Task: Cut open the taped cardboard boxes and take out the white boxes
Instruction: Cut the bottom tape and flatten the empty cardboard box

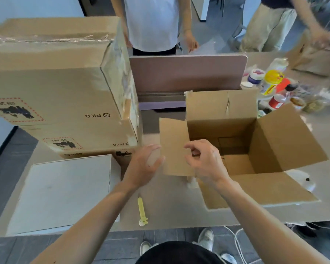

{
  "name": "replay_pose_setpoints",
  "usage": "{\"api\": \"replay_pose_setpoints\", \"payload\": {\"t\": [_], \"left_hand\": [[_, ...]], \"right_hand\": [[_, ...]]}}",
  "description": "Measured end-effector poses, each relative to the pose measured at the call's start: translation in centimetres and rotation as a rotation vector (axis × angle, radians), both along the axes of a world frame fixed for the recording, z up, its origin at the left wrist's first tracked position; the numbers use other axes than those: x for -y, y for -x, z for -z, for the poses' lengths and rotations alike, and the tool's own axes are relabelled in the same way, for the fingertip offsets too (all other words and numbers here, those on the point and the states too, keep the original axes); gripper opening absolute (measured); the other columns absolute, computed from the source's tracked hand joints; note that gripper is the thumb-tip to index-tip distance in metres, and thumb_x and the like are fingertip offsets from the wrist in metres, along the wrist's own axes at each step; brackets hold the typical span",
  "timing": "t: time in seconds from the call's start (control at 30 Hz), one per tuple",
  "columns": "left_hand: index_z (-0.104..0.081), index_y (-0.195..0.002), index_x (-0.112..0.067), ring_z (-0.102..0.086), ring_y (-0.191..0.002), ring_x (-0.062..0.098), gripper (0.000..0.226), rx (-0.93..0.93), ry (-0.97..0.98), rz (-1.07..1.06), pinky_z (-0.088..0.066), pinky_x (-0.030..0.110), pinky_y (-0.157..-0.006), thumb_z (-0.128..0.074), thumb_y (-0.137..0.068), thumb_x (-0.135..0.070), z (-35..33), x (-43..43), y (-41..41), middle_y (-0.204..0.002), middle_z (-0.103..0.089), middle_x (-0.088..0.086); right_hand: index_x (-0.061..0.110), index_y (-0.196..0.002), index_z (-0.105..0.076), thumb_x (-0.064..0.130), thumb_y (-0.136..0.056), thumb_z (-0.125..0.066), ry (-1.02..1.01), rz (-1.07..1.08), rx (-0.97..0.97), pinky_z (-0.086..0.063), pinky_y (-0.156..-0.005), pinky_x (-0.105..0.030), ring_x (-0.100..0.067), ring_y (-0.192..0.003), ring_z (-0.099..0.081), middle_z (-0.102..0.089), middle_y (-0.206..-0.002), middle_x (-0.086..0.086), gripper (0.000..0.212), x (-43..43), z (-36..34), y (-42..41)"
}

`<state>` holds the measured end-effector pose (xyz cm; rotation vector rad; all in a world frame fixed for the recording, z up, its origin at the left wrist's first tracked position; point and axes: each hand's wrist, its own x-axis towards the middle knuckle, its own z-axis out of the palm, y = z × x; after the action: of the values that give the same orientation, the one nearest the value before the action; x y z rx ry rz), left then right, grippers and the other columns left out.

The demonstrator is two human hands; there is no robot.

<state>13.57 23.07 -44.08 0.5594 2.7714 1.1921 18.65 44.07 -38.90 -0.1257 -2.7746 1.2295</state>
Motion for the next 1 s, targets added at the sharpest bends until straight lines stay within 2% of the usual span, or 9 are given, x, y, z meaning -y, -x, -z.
{"api": "replay_pose_setpoints", "payload": {"t": [0.17, 0.3, 0.47, 0.57, 0.67, 0.8, 0.9, 0.93, 1.0], "left_hand": [[-0.049, -0.142, -0.02, -0.051, -0.125, 0.016, 0.057, 0.2, -0.021, -0.06, -0.044, 0.037, -0.106, -0.061, -0.093, -0.046, -0.4, -4.8, 1.6, -0.142, -0.053, 0.001], [-0.041, -0.147, -0.019, -0.042, -0.137, 0.019, 0.062, 0.197, 0.049, -0.152, -0.034, 0.036, -0.11, -0.067, -0.093, -0.035, -0.1, -8.0, 2.4, -0.149, -0.045, 0.002], [-0.02, -0.155, -0.025, -0.044, -0.137, 0.021, 0.078, 0.157, -0.057, -0.229, -0.038, 0.045, -0.113, -0.068, -0.093, -0.026, -0.4, -10.8, 2.6, -0.154, -0.039, 0.003], [-0.014, -0.155, -0.032, -0.044, -0.134, 0.014, 0.084, 0.17, -0.138, -0.31, -0.037, 0.04, -0.113, -0.069, -0.092, -0.026, -0.7, -11.8, 3.0, -0.156, -0.035, -0.002], [-0.015, -0.153, -0.04, -0.044, -0.137, 0.016, 0.08, 0.224, -0.212, -0.345, -0.037, 0.046, -0.114, -0.067, -0.092, -0.038, -1.2, -12.6, 3.1, -0.152, -0.04, -0.004], [-0.03, -0.153, -0.03, -0.049, -0.121, -0.009, 0.057, 0.268, -0.352, -0.39, -0.034, 0.038, -0.112, -0.049, -0.101, -0.044, -2.0, -14.1, 2.5, -0.135, -0.053, -0.014], [-0.041, -0.147, -0.033, -0.057, -0.124, 0.019, 0.047, 0.361, -0.499, -0.345, -0.043, 0.047, -0.106, -0.032, -0.105, -0.053, -1.7, -14.1, 1.9, -0.133, -0.06, 0.001], [-0.04, -0.147, -0.038, -0.06, -0.121, 0.023, 0.047, 0.41, -0.521, -0.346, -0.046, 0.046, -0.102, -0.026, -0.105, -0.056, -1.6, -14.2, 1.6, -0.131, -0.063, 0.002], [-0.038, -0.145, -0.045, -0.065, -0.114, 0.016, 0.051, 0.47, -0.482, -0.33, -0.048, 0.041, -0.097, -0.019, -0.101, -0.063, -1.4, -14.8, 0.8, -0.126, -0.067, -0.008]], "right_hand": [[0.022, -0.116, -0.067, 0.02, -0.092, -0.065, -0.103, 0.172, 0.007, -0.047, -0.098, -0.03, -0.014, -0.115, -0.055, -0.06, -0.12, 0.003, 0.024, -10.4, -0.3, -0.2], [0.02, -0.12, -0.065, 0.019, -0.091, -0.066, -0.204, 0.392, 0.106, -0.038, -0.101, -0.037, -0.028, -0.124, -0.043, -0.051, -0.13, -0.008, 0.03, -18.7, -0.5, -0.7], [0.024, -0.134, -0.05, 0.023, -0.085, -0.069, -0.256, 0.629, 0.202, -0.036, -0.104, -0.052, -0.039, -0.127, -0.034, -0.036, -0.139, -0.014, 0.053, -26.5, 0.2, -1.1], [0.025, -0.142, -0.036, 0.027, -0.082, -0.069, -0.219, 0.668, 0.308, -0.033, -0.104, -0.055, -0.043, -0.131, -0.028, -0.029, -0.143, -0.017, 0.068, -30.1, 0.5, -1.1], [0.026, -0.146, -0.029, 0.039, -0.086, -0.068, -0.084, 0.602, 0.362, -0.041, -0.102, -0.054, -0.039, -0.129, -0.04, -0.037, -0.145, -0.017, 0.073, -32.5, 1.3, -1.1], [0.033, -0.145, -0.032, 0.052, -0.094, -0.056, 0.191, 0.52, 0.357, -0.045, -0.086, -0.043, -0.025, -0.116, -0.05, -0.049, -0.135, 0.0, 0.06, -33.8, 0.8, -0.7], [0.032, -0.143, -0.04, 0.047, -0.1, -0.045, 0.497, 0.379, 0.347, -0.048, -0.079, -0.038, -0.021, -0.103, -0.061, -0.06, -0.121, 0.004, 0.046, -33.8, 0.4, -1.1], [0.029, -0.139, -0.045, 0.048, -0.099, -0.043, 0.553, 0.328, 0.341, -0.051, -0.077, -0.037, -0.021, -0.101, -0.064, -0.064, -0.116, 0.001, 0.044, -33.4, 0.4, -1.4], [0.024, -0.13, -0.055, 0.043, -0.101, -0.042, 0.56, 0.28, 0.322, -0.055, -0.082, -0.04, -0.023, -0.101, -0.065, -0.067, -0.109, -0.002, 0.037, -32.6, 1.3, -1.6]]}}
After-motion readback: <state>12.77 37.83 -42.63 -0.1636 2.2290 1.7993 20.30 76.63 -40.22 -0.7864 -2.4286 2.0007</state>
